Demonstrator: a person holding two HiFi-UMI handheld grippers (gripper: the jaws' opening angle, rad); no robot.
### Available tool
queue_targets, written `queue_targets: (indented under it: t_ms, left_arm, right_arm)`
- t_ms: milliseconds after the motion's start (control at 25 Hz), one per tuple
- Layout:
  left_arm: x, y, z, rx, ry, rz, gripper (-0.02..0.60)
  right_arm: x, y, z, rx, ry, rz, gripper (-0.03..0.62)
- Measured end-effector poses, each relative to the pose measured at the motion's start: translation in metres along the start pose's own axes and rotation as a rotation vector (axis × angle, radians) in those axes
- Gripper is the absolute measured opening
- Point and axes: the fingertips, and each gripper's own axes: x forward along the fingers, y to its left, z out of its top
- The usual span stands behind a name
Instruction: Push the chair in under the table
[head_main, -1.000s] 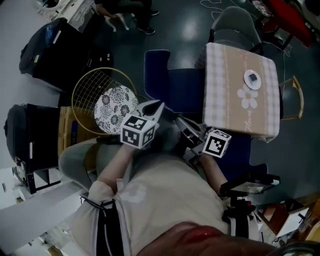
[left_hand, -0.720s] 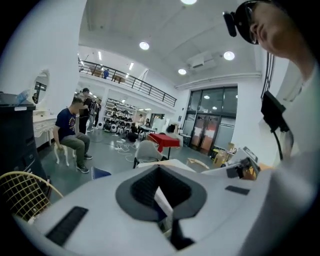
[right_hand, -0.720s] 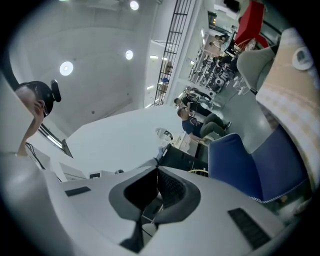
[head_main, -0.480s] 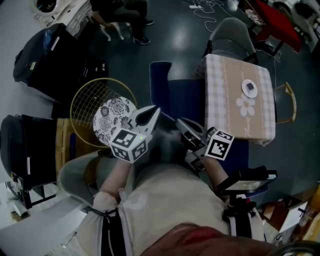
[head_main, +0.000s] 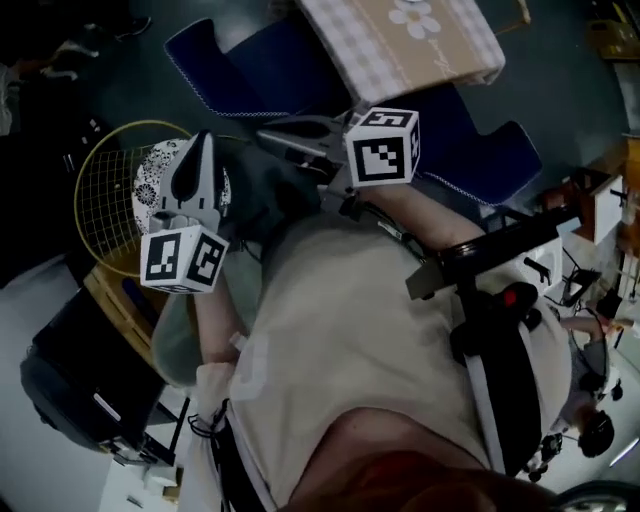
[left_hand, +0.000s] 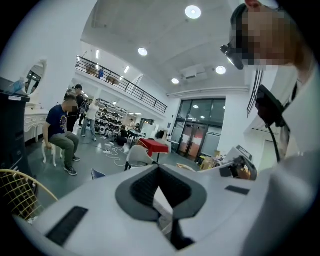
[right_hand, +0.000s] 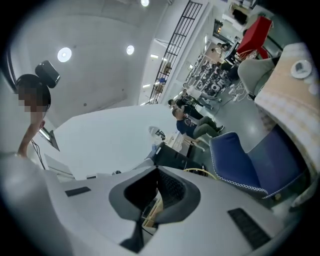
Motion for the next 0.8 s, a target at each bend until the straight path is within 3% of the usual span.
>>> queue_targets:
  t_ms: [240, 440, 600, 800]
  left_arm:
    - [-0.003, -0.018, -0.005, 0.014, 0.021, -0.051, 0.008]
    - [0.005, -0.037, -0.010, 0.071, 0.043, -0.112, 0.008]
    - [-0.002, -0.023, -0.010, 0.090, 0.054, -0.065, 0.008]
    - [-0.010, -0.007, -0.017, 0.039, 0.068, -0.038, 0.008]
  right_arm:
    - [-0.009, 0.013, -0.005, 0.000, -0.024, -0.005, 0.012]
    - [-0.025, 0.012, -0.008, 0.001, -0.080, -0.037, 0.011]
    - [-0.024, 0.015, -0.014, 0.000, -0.101, -0.066, 0.011]
    - [-0.020, 0.012, -0.021, 0.005, -0.090, -0.103, 0.011]
